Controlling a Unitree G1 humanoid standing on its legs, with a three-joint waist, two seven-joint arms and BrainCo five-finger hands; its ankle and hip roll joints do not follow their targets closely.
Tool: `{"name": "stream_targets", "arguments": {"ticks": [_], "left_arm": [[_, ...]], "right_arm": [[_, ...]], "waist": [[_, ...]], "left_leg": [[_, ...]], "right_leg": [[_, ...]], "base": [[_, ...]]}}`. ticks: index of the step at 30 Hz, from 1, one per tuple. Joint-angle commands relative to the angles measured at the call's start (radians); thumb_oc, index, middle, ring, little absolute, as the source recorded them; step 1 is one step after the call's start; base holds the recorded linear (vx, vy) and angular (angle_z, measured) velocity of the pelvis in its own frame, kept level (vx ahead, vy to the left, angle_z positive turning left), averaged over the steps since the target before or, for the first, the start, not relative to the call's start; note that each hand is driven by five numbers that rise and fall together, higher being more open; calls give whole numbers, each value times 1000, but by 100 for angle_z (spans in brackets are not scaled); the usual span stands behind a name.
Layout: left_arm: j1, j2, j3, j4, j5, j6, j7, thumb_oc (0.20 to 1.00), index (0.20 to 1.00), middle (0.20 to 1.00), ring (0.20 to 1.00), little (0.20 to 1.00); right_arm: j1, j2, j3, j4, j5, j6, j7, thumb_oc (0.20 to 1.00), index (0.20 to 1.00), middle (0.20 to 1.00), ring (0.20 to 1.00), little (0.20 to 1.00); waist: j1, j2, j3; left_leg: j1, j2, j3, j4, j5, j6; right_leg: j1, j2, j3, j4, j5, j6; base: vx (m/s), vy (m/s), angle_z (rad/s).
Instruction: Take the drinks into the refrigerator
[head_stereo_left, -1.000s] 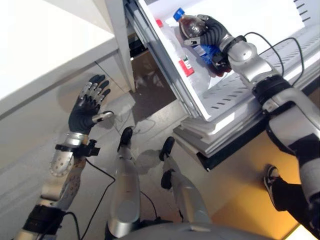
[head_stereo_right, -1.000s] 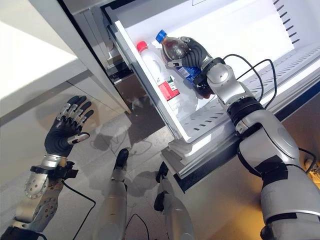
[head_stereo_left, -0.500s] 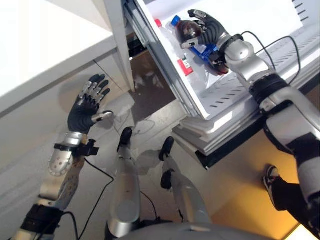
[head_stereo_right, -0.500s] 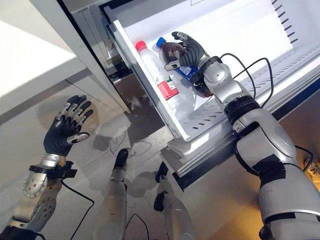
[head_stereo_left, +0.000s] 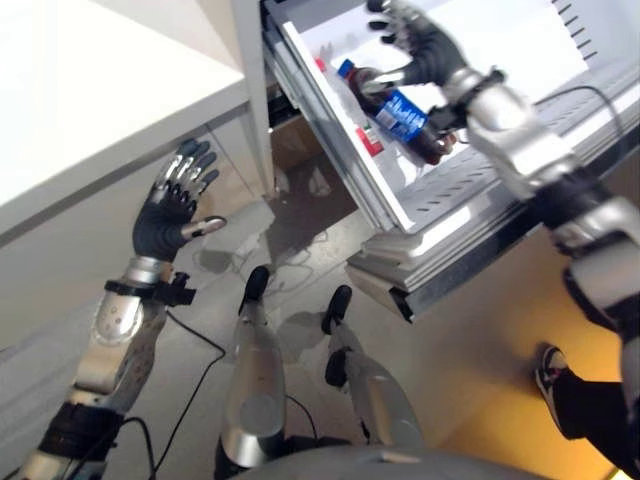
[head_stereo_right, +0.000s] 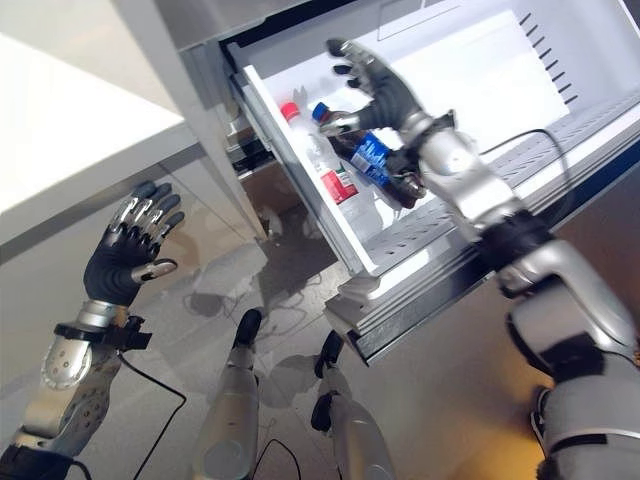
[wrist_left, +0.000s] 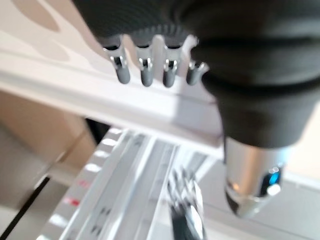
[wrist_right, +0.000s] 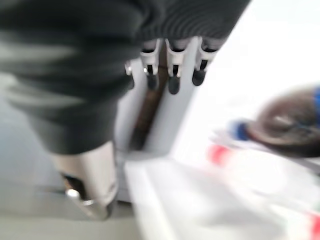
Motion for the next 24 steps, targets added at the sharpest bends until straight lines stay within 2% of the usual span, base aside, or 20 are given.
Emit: {"name": "stream_targets", "arguments": {"ticks": [1, 2, 4, 5, 6, 7, 9, 12, 13, 14, 15, 16, 17, 19, 20, 24], "left_arm": [[30, 22, 95, -75, 62, -61, -29, 1000, 1000, 1000, 1000, 1000], [30, 25, 92, -76, 62, -61, -29, 1000, 1000, 1000, 1000, 1000], [42, 0, 118, -46, 85, -59, -32, 1000, 1000, 1000, 1000, 1000], [41, 5, 113, -46, 85, -58, -32, 1000, 1000, 1000, 1000, 1000], [56, -6, 135, -39, 111, -57, -30, 1000, 1000, 1000, 1000, 1000], [56, -4, 131, -40, 112, -56, -29, 1000, 1000, 1000, 1000, 1000], [66, -24, 148, -31, 125, -51, -24, 1000, 1000, 1000, 1000, 1000], [95, -59, 177, -22, 150, -45, -24, 1000, 1000, 1000, 1000, 1000], [113, -83, 192, -15, 165, -45, -21, 1000, 1000, 1000, 1000, 1000], [115, -81, 189, -16, 166, -45, -21, 1000, 1000, 1000, 1000, 1000], [123, -96, 199, -6, 177, -44, -17, 1000, 1000, 1000, 1000, 1000], [135, -117, 216, -5, 181, -41, -21, 1000, 1000, 1000, 1000, 1000], [145, -124, 225, -2, 186, -41, -25, 1000, 1000, 1000, 1000, 1000], [150, -130, 231, -3, 192, -41, -26, 1000, 1000, 1000, 1000, 1000], [158, -143, 239, -3, 193, -42, -32, 1000, 1000, 1000, 1000, 1000], [163, -157, 243, 5, 186, -45, -43, 1000, 1000, 1000, 1000, 1000]], "right_arm": [[92, -102, -152, -100, 56, -97, 15, 1000, 1000, 1000, 1000, 1000], [104, -103, -161, -106, 56, -95, 16, 1000, 1000, 1000, 1000, 1000], [300, -137, -330, -218, 53, -124, 18, 1000, 1000, 1000, 1000, 1000], [319, -137, -346, -228, 52, -123, 19, 1000, 1000, 1000, 1000, 1000], [443, -134, -460, -282, 34, -131, 19, 1000, 1000, 1000, 1000, 1000], [457, -132, -471, -291, 32, -129, 19, 1000, 1000, 1000, 1000, 1000], [618, -97, -610, -335, 30, -148, 18, 1000, 1000, 1000, 1000, 1000], [793, -56, -754, -400, -8, -158, 29, 1000, 1000, 1000, 1000, 1000], [888, 4, -812, -406, -18, -167, 40, 1000, 1000, 1000, 1000, 1000], [898, 8, -818, -412, -19, -165, 40, 1000, 1000, 1000, 1000, 1000], [960, 53, -854, -433, -35, -166, 43, 1000, 1000, 1000, 1000, 1000], [1053, 123, -891, -430, -58, -161, 55, 435, 435, 435, 435, 435], [1088, 159, -903, -425, -71, -158, 61, 294, 294, 294, 294, 294], [1126, 193, -904, -405, -91, -156, 59, 256, 256, 256, 256, 256], [1161, 244, -907, -353, -120, -154, 52, 200, 200, 200, 200, 200], [1192, 278, -881, -270, -183, -147, 42, 200, 200, 200, 200, 200]], "waist": [[-44, -52, -36], [-40, -54, -37], [-74, -60, -73], [-69, -62, -75], [-89, -62, -98], [-86, -63, -98], [-112, -63, -125], [-147, -59, -156], [-163, -52, -170], [-159, -52, -172], [-171, -49, -180], [-189, -40, -193], [-195, -36, -199], [-201, -32, -204], [-212, -23, -212], [-225, -10, -213]], "left_leg": [[53, -89, 7, -49, -33, 120], [53, -89, 7, -49, -33, 120], [67, -86, 14, -44, -40, 121], [67, -86, 12, -45, -40, 121], [80, -82, 15, -51, -40, 120], [81, -82, 14, -52, -40, 120], [97, -77, 19, -63, -38, 119], [113, -72, 27, -71, -40, 120], [125, -72, 27, -72, -45, 122], [125, -72, 27, -72, -45, 122], [131, -71, 30, -70, -49, 123], [142, -71, 36, -64, -58, 127], [147, -70, 39, -61, -64, 128], [152, -71, 45, -56, -71, 129], [157, -72, 54, -45, -81, 132], [161, -71, 71, -25, -93, 134]], "right_leg": [[74, -35, -20, 90, -141, 78], [75, -34, -20, 90, -141, 78], [85, -30, -10, 86, -142, 77], [85, -30, -11, 86, -142, 77], [95, -26, -8, 80, -147, 75], [95, -26, -8, 80, -147, 75], [103, -21, -4, 74, -146, 75], [112, -18, 3, 71, -150, 73], [118, -17, 8, 71, -153, 74], [118, -17, 8, 71, -153, 74], [121, -17, 13, 74, -156, 74], [125, -17, 22, 82, -161, 74], [128, -17, 26, 84, -164, 74], [131, -17, 31, 87, -167, 74], [133, -18, 41, 91, -171, 75], [131, -20, 62, 96, -171, 74]], "base": [[-6, 13, -6], [0, 0, 0], [10, -5, -2], [26, -4, -14], [19, -8, -9], [34, -7, -14], [19, -6, -13], [24, 4, -7], [25, 12, -9], [28, 16, -18], [25, 32, -21], [30, 36, -26], [22, 29, -16], [9, 25, -14], [3, 36, -16], [-16, 36, -20]]}}
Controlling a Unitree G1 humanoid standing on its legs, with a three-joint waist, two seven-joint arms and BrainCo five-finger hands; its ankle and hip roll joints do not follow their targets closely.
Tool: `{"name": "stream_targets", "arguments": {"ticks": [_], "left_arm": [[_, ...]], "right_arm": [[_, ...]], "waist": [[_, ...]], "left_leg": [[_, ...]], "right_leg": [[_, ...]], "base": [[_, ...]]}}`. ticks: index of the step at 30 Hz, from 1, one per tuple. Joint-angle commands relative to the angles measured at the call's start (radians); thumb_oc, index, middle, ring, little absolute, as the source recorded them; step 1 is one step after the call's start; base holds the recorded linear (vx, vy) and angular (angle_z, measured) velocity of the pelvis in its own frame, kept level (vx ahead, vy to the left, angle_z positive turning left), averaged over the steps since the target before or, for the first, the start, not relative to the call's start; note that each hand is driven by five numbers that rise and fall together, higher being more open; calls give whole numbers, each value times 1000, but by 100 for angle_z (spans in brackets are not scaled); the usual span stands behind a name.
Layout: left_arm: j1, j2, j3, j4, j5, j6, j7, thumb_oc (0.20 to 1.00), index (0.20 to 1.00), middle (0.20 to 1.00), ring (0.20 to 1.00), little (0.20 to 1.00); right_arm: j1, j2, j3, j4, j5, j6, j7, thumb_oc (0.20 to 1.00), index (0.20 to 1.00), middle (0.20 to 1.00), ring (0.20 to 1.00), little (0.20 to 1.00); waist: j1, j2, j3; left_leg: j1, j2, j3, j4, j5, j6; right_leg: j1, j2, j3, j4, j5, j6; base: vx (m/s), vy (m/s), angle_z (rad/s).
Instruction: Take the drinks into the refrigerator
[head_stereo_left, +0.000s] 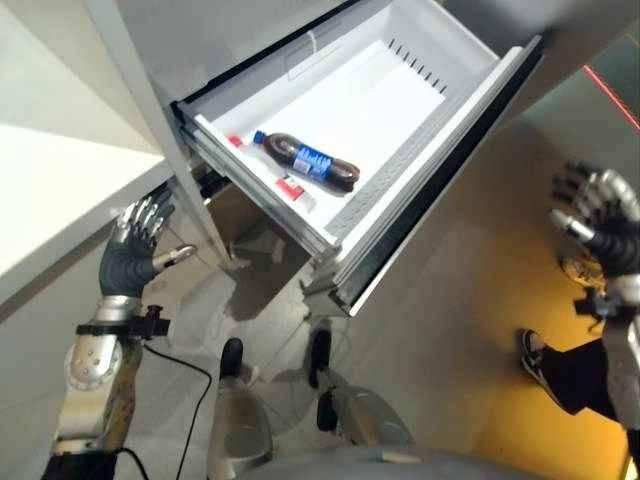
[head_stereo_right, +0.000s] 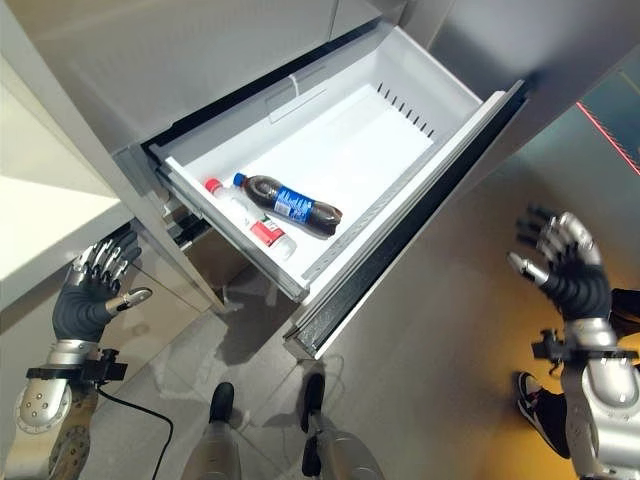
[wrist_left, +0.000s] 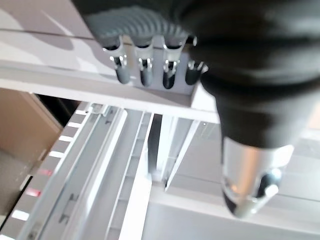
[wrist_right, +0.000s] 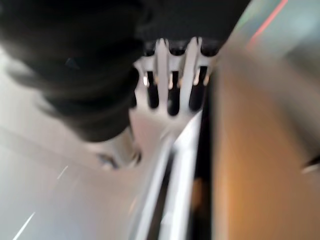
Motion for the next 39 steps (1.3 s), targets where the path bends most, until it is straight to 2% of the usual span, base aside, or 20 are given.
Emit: {"name": "stream_targets", "arguments": {"ticks": [1, 2, 4, 5, 10, 14, 15, 16, 19, 28, 35, 39], "left_arm": [[-18, 26, 52, -48, 27, -76, -29, 1000, 1000, 1000, 1000, 1000], [-16, 26, 53, -51, 29, -77, -30, 1000, 1000, 1000, 1000, 1000], [-21, 26, 47, -47, 29, -80, -26, 1000, 1000, 1000, 1000, 1000], [-32, 28, 37, -52, 32, -77, -22, 1000, 1000, 1000, 1000, 1000], [-50, 29, 9, -61, 36, -83, -14, 1000, 1000, 1000, 1000, 1000], [-80, 35, -35, -75, 27, -90, -8, 1000, 1000, 1000, 1000, 1000], [-94, 33, -54, -82, 10, -90, -8, 1000, 1000, 1000, 1000, 1000], [-94, 33, -54, -81, 10, -90, -8, 1000, 1000, 1000, 1000, 1000], [-124, 43, -102, -108, -17, -91, -17, 1000, 1000, 1000, 1000, 1000], [-142, 58, -171, -115, -54, -83, -32, 1000, 1000, 1000, 1000, 1000], [-142, 82, -191, -127, -79, -88, -44, 1000, 1000, 1000, 1000, 1000], [-144, 91, -193, -129, -91, -86, -45, 1000, 1000, 1000, 1000, 1000]], "right_arm": [[-72, -29, 15, 74, -62, -46, -26, 200, 200, 200, 200, 200], [-60, -25, 26, 103, -122, -39, -41, 200, 200, 200, 200, 200], [-67, -18, 49, 141, -112, -42, -38, 200, 200, 200, 200, 200], [-64, -16, 86, 166, -163, -27, -41, 200, 200, 200, 200, 200], [-116, -14, 185, 279, -225, -11, -55, 200, 200, 200, 200, 200], [-234, 2, 319, 415, -261, 4, -76, 200, 200, 200, 200, 200], [-300, 13, 391, 479, -285, 14, -85, 200, 200, 200, 200, 200], [-301, 13, 391, 480, -285, 14, -85, 200, 200, 200, 200, 200], [-447, 34, 537, 566, -314, 27, -92, 200, 200, 200, 200, 200], [-692, 77, 698, 516, -339, 30, -113, 200, 200, 200, 200, 200], [-892, 65, 786, 505, -346, 38, -118, 200, 200, 200, 200, 200], [-968, 59, 790, 524, -329, 42, -131, 200, 200, 200, 200, 200]], "waist": [[-23, 17, -22], [-28, 25, -20], [-28, 29, -17], [-27, 38, -13], [-15, 52, 2], [6, 63, 16], [19, 72, 23], [18, 71, 24], [53, 89, 34], [107, 121, 49], [155, 121, 46], [170, 117, 49]], "left_leg": [[-11, -60, -15, 46, -75, 113], [-9, -61, -11, 48, -76, 113], [-9, -62, -10, 49, -75, 113], [-11, -63, -10, 50, -75, 113], [-18, -68, -11, 58, -75, 115], [-26, -74, -15, 67, -75, 119], [-32, -79, -19, 71, -75, 121], [-32, -79, -19, 71, -75, 121], [-40, -84, -30, 70, -68, 123], [-46, -97, -62, 60, -48, 122], [-50, -103, -87, 55, -41, 121], [-52, -106, -96, 58, -41, 121]], "right_leg": [[50, -7, -23, 98, -153, 51], [50, -8, -19, 101, -154, 51], [49, -9, -16, 103, -153, 51], [49, -12, -15, 107, -155, 52], [44, -20, -17, 112, -154, 52], [41, -27, -18, 116, -152, 52], [38, -30, -20, 119, -152, 51], [38, -30, -20, 119, -152, 51], [35, -36, -32, 126, -155, 49], [38, -44, -66, 138, -163, 45], [45, -49, -95, 142, -171, 44], [47, -51, -103, 147, -173, 43]], "base": [[-25, 40, -11], [-26, 35, -15], [-22, 22, -16], [-28, 19, -8], [-8, 5, -1], [0, 0, 0], [0, 0, 0], [0, 0, 0], [-4, -6, 3], [11, -20, 12], [18, -21, 14], [-1, -12, 6]]}}
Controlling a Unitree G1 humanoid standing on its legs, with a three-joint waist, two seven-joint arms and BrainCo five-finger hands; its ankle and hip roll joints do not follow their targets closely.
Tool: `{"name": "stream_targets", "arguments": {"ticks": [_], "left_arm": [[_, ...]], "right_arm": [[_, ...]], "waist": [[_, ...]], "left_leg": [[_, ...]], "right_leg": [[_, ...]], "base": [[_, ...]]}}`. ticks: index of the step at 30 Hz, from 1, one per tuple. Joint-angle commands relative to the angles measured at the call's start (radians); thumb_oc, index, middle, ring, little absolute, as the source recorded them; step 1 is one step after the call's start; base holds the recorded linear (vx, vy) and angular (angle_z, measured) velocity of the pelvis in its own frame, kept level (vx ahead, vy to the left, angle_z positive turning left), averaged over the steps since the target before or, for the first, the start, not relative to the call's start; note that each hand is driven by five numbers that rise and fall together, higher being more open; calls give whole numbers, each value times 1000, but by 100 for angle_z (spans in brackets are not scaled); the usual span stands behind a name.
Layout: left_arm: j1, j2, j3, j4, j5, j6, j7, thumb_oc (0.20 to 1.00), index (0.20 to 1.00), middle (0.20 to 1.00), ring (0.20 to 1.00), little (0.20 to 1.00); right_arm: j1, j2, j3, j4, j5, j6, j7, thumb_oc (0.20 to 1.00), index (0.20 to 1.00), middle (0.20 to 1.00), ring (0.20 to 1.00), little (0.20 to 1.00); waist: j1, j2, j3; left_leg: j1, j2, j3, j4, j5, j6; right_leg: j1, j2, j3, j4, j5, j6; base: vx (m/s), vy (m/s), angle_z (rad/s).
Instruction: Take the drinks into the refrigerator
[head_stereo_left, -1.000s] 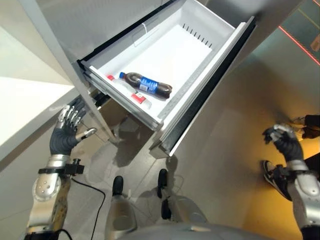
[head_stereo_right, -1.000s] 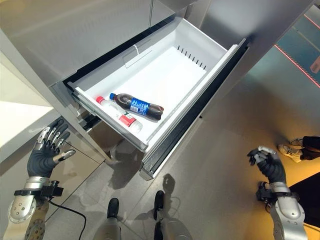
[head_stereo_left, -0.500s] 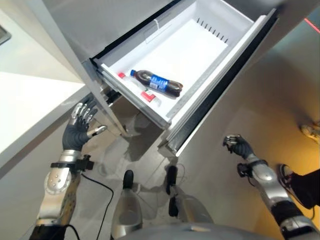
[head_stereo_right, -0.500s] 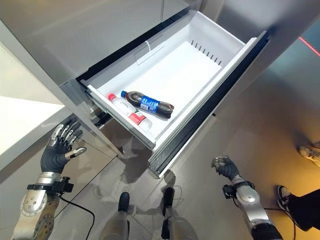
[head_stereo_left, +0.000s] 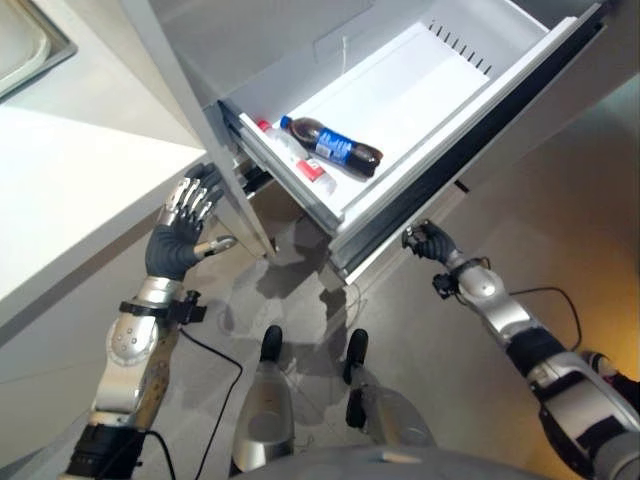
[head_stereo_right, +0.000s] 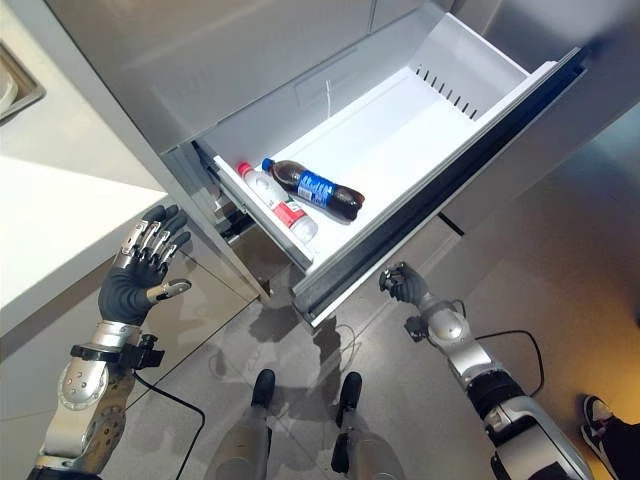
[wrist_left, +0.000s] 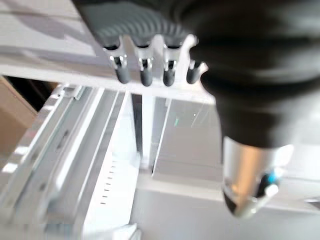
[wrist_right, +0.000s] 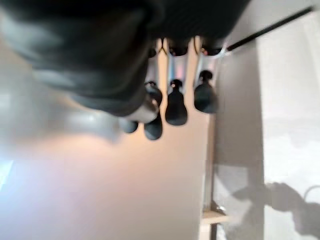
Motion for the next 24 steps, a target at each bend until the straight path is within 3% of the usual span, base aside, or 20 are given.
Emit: {"name": "stream_targets", "arguments": {"ticks": [1, 14, 20, 24], "left_arm": [[-10, 79, -24, -84, -47, -61, -19, 1000, 1000, 1000, 1000, 1000], [-43, 109, -57, -85, -97, -62, -26, 1000, 1000, 1000, 1000, 1000], [-42, 101, -58, -83, -91, -61, -16, 1000, 1000, 1000, 1000, 1000], [-42, 89, -45, -78, -61, -62, 1, 1000, 1000, 1000, 1000, 1000]], "right_arm": [[-256, 49, 20, -57, 12, -72, -21, 200, 200, 200, 200, 200], [-494, 120, 61, 71, 50, -72, -82, 200, 200, 200, 200, 200], [-432, 131, 29, 20, 92, -82, -82, 200, 200, 200, 200, 200], [-264, 102, -17, -72, 112, -91, -64, 200, 200, 200, 200, 200]], "waist": [[46, -40, -18], [84, -31, -17], [70, -20, -13], [47, -13, -13]], "left_leg": [[-15, -110, -32, 40, -49, 125], [-22, -117, -38, 36, -41, 129], [-28, -118, -22, 35, -38, 136], [-28, -119, -16, 25, -33, 137]], "right_leg": [[42, -50, -37, 147, -176, 52], [36, -54, -37, 134, -158, 49], [25, -59, -16, 129, -145, 53], [15, -64, -13, 139, -147, 56]], "base": [[-12, -7, 11], [-11, 9, 6], [-37, 49, -1], [-29, 45, -2]]}}
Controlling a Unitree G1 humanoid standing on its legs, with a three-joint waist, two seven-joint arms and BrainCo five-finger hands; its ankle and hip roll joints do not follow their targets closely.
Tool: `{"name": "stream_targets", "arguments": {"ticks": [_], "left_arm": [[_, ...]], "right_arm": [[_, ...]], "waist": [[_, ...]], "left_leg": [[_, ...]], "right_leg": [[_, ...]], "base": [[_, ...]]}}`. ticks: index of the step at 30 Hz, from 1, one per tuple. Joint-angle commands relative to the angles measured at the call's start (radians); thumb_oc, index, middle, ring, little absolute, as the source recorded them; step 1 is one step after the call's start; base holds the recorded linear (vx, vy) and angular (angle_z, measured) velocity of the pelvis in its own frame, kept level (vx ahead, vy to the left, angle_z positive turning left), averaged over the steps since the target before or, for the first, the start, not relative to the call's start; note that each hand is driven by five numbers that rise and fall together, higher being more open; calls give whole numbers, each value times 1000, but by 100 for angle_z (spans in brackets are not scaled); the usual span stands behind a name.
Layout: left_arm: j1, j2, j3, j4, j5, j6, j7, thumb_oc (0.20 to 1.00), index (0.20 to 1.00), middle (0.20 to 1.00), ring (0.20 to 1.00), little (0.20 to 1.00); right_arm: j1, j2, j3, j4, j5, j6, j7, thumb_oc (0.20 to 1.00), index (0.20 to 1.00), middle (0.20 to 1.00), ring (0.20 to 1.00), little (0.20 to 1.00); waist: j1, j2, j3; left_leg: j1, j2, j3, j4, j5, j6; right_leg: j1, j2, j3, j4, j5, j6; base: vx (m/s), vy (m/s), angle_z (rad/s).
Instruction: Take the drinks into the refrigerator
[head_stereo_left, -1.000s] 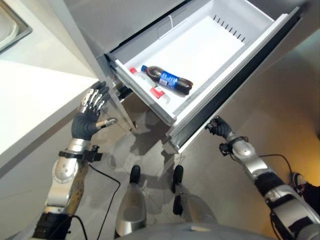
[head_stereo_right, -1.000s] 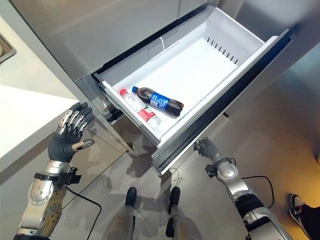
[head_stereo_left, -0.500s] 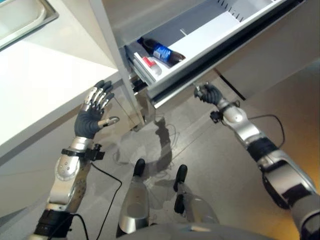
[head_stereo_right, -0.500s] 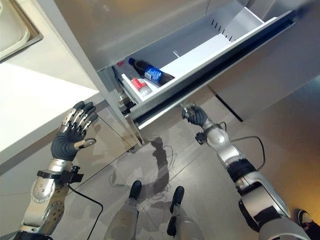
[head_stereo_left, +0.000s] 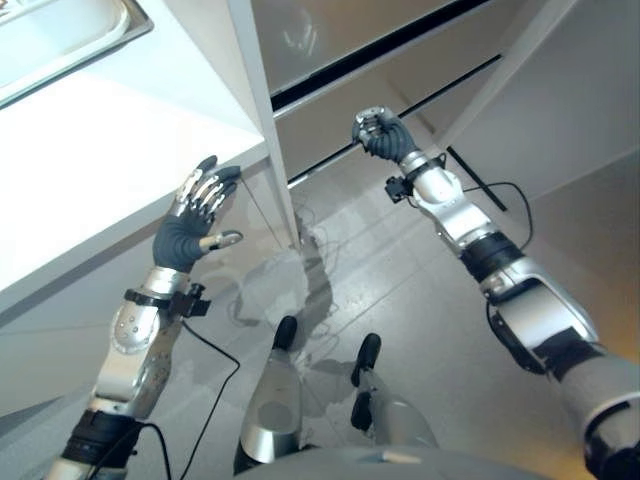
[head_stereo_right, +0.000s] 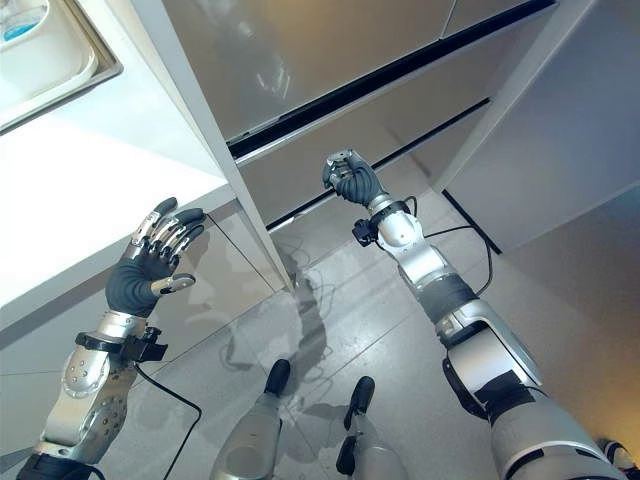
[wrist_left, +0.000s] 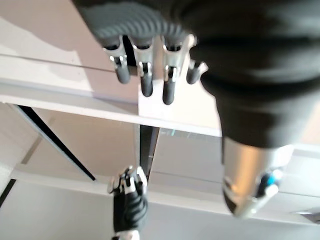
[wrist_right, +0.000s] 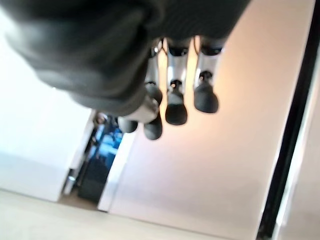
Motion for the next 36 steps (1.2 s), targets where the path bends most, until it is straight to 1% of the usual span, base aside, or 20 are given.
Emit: {"name": "stream_targets", "arguments": {"ticks": [1, 2, 5, 6, 7, 8, 10, 11, 12, 14, 17, 19, 20, 21, 24, 27, 32, 33, 34, 36], "left_arm": [[10, 16, 26, -75, 19, -62, 17, 1000, 1000, 1000, 1000, 1000], [12, -1, 29, -71, 33, -64, 23, 1000, 1000, 1000, 1000, 1000], [23, -14, 39, -66, 55, -67, 28, 1000, 1000, 1000, 1000, 1000], [30, -20, 47, -63, 66, -70, 33, 1000, 1000, 1000, 1000, 1000], [38, -31, 62, -60, 84, -73, 39, 1000, 1000, 1000, 1000, 1000], [39, -31, 61, -60, 84, -72, 39, 1000, 1000, 1000, 1000, 1000], [43, -41, 68, -48, 96, -72, 42, 1000, 1000, 1000, 1000, 1000], [50, -49, 81, -42, 111, -73, 46, 1000, 1000, 1000, 1000, 1000], [51, -49, 80, -42, 111, -73, 46, 1000, 1000, 1000, 1000, 1000], [52, -57, 82, -30, 123, -73, 52, 1000, 1000, 1000, 1000, 1000], [65, -78, 81, 14, 142, -66, 54, 1000, 1000, 1000, 1000, 1000], [70, -82, 78, 23, 146, -63, 51, 1000, 1000, 1000, 1000, 1000], [76, -85, 80, 35, 159, -63, 50, 1000, 1000, 1000, 1000, 1000], [83, -90, 82, 47, 172, -62, 53, 1000, 1000, 1000, 1000, 1000], [96, -107, 78, 92, 182, -57, 46, 1000, 1000, 1000, 1000, 1000], [103, -119, 73, 116, 188, -53, 39, 1000, 1000, 1000, 1000, 1000], [107, -134, 53, 184, 204, -46, 36, 1000, 1000, 1000, 1000, 1000], [103, -144, 32, 252, 208, -34, 33, 1000, 1000, 1000, 1000, 1000], [102, -144, 31, 253, 208, -34, 33, 1000, 1000, 1000, 1000, 1000], [93, -156, -7, 394, 249, -22, 41, 1000, 1000, 1000, 1000, 1000]], "right_arm": [[90, -48, -29, -121, 40, -63, 4, 200, 200, 200, 200, 200], [195, -43, -77, -143, 67, -77, 13, 200, 200, 200, 200, 200], [293, -43, -121, -193, 64, -85, 21, 200, 200, 200, 200, 200], [343, -39, -153, -209, 82, -94, 25, 200, 200, 200, 200, 200], [426, -49, -201, -240, 83, -108, 29, 200, 200, 200, 200, 200], [429, -49, -202, -242, 83, -107, 29, 200, 200, 200, 200, 200], [506, -46, -258, -254, 111, -118, 35, 200, 200, 200, 200, 200], [579, -50, -311, -300, 115, -128, 41, 200, 200, 200, 200, 200], [583, -50, -312, -303, 115, -126, 41, 200, 200, 200, 200, 200], [645, -39, -364, -321, 144, -139, 45, 200, 200, 200, 200, 200], [772, -53, -437, -382, 109, -149, 49, 200, 200, 200, 200, 200], [802, -52, -450, -395, 98, -150, 49, 200, 200, 200, 200, 200], [829, -52, -467, -414, 83, -152, 52, 253, 253, 253, 253, 253], [862, -49, -490, -433, 84, -154, 57, 1000, 1000, 1000, 1000, 1000], [933, -24, -539, -432, 100, -162, 72, 1000, 1000, 1000, 1000, 1000], [960, -15, -551, -415, 106, -164, 79, 1000, 1000, 1000, 1000, 1000], [969, -10, -546, -374, 106, -159, 80, 1000, 1000, 1000, 1000, 1000], [965, -13, -538, -327, 101, -154, 71, 1000, 1000, 1000, 1000, 1000], [965, -13, -538, -326, 101, -155, 71, 1000, 1000, 1000, 1000, 1000], [956, -13, -517, -222, 85, -149, 58, 1000, 1000, 1000, 1000, 1000]], "waist": [[-32, -18, -22], [-50, -15, -24], [-68, -13, -29], [-77, -13, -30], [-96, -13, -32], [-96, -12, -33], [-113, -13, -39], [-132, -13, -48], [-131, -13, -50], [-150, -13, -61], [-188, -8, -90], [-196, -5, -98], [-206, -3, -105], [-215, 0, -114], [-247, 11, -144], [-265, 18, -164], [-279, 25, -190], [-287, 26, -202], [-286, 26, -201], [-293, 28, -212]], "left_leg": [[-19, -93, 2, 17, -41, 129], [-19, -95, 3, 16, -40, 129], [-17, -95, 4, 17, -42, 130], [-15, -95, 6, 19, -44, 130], [-13, -93, 9, 21, -46, 129], [-13, -93, 9, 21, -47, 129], [-10, -91, 11, 23, -49, 128], [-4, -89, 15, 24, -51, 126], [-4, -89, 15, 24, -51, 126], [6, -86, 21, 23, -55, 125], [29, -80, 36, 25, -65, 121], [36, -80, 40, 24, -68, 121], [41, -78, 42, 24, -70, 120], [47, -77, 46, 24, -73, 120], [74, -73, 61, 16, -82, 119], [97, -69, 79, 5, -87, 119], [128, -63, 106, -3, -96, 120], [138, -61, 113, -5, -100, 121], [139, -61, 113, -6, -100, 121], [152, -58, 121, -6, -104, 122]], "right_leg": [[10, -42, -1, 138, -146, 47], [9, -45, 0, 140, -145, 48], [10, -46, -1, 139, -146, 49], [11, -46, 0, 140, -147, 49], [12, -46, 1, 140, -147, 49], [12, -46, 1, 140, -147, 49], [15, -46, 3, 139, -150, 49], [21, -44, 5, 136, -151, 49], [21, -44, 4, 136, -151, 49], [30, -43, 8, 130, -151, 50], [52, -38, 19, 118, -148, 52], [60, -37, 22, 111, -148, 52], [64, -37, 24, 110, -149, 53], [69, -36, 28, 108, -150, 53], [84, -31, 46, 99, -151, 56], [98, -25, 66, 89, -150, 58], [115, -21, 89, 81, -147, 62], [120, -19, 97, 81, -148, 62], [120, -19, 98, 81, -148, 62], [129, -19, 105, 81, -150, 63]], "base": [[-20, 44, 0], [-10, 41, 3], [1, 16, -1], [9, 27, -5], [7, 20, -5], [5, 14, -4], [21, 2, -11], [30, -1, -11], [32, 1, -12], [31, -1, -9], [48, 1, -9], [29, 10, -16], [42, 13, -19], [42, 12, -10], [62, 28, -5], [36, 23, -23], [35, 22, -25], [15, 8, -27], [30, 10, -16], [41, 11, -6]]}}
